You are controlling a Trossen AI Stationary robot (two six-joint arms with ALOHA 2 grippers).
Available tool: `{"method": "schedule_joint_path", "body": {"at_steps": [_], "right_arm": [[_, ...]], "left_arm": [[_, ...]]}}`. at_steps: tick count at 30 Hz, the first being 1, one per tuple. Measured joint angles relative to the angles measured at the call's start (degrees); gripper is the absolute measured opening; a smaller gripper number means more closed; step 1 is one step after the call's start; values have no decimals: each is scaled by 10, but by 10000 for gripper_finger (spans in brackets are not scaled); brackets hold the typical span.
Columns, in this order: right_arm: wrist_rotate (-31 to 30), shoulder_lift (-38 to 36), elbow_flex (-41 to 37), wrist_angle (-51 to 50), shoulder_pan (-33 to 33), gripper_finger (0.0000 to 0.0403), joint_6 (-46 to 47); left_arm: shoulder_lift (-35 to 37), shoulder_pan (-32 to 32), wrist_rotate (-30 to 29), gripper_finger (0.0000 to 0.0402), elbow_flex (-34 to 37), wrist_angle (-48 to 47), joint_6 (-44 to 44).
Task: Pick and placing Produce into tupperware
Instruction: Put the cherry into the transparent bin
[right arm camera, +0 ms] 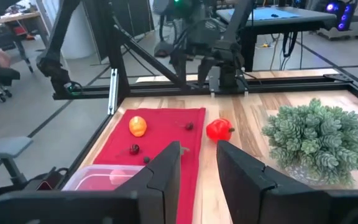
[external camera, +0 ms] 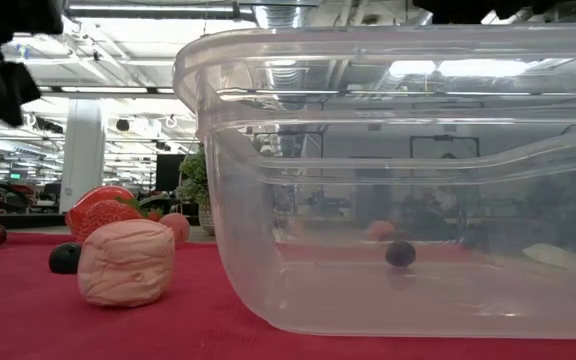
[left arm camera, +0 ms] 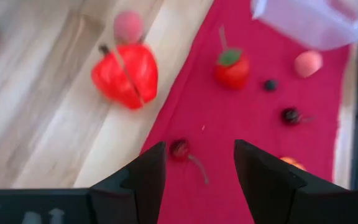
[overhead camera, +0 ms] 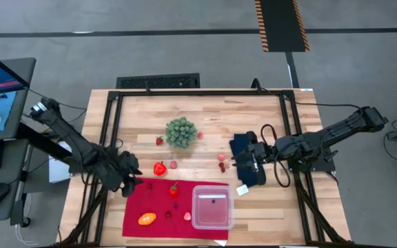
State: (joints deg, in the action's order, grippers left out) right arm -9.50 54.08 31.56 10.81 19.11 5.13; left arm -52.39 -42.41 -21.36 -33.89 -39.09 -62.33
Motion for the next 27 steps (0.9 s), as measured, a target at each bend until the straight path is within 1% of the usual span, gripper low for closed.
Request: {"method": "schedule_joint_path", "body": {"at_steps": [3, 7, 12, 15, 17, 20, 27], "right_arm": [[0, 0, 0, 2, 0, 128, 0], [0, 0, 0, 4, 0, 128, 0], [0, 0, 0, 4, 0, 128, 0], [0, 2, 0, 5, 0, 129, 0], [0, 6, 0, 4, 0, 129, 0], [0, 9, 0, 7, 0, 128, 0], [0, 11, 0, 9, 0, 129, 4]], "left_arm": [[-51, -12, 7, 178, 0, 0, -34], [-114, -24, 32, 178, 0, 17, -79], [-176, -38, 33, 178, 0, 86, -78], [-203, -42, 34, 178, 0, 124, -84], [-222, -42, 45, 178, 0, 135, -92], [-243, -42, 57, 178, 0, 136, -93], [-262, -42, 55, 178, 0, 133, -99]]}}
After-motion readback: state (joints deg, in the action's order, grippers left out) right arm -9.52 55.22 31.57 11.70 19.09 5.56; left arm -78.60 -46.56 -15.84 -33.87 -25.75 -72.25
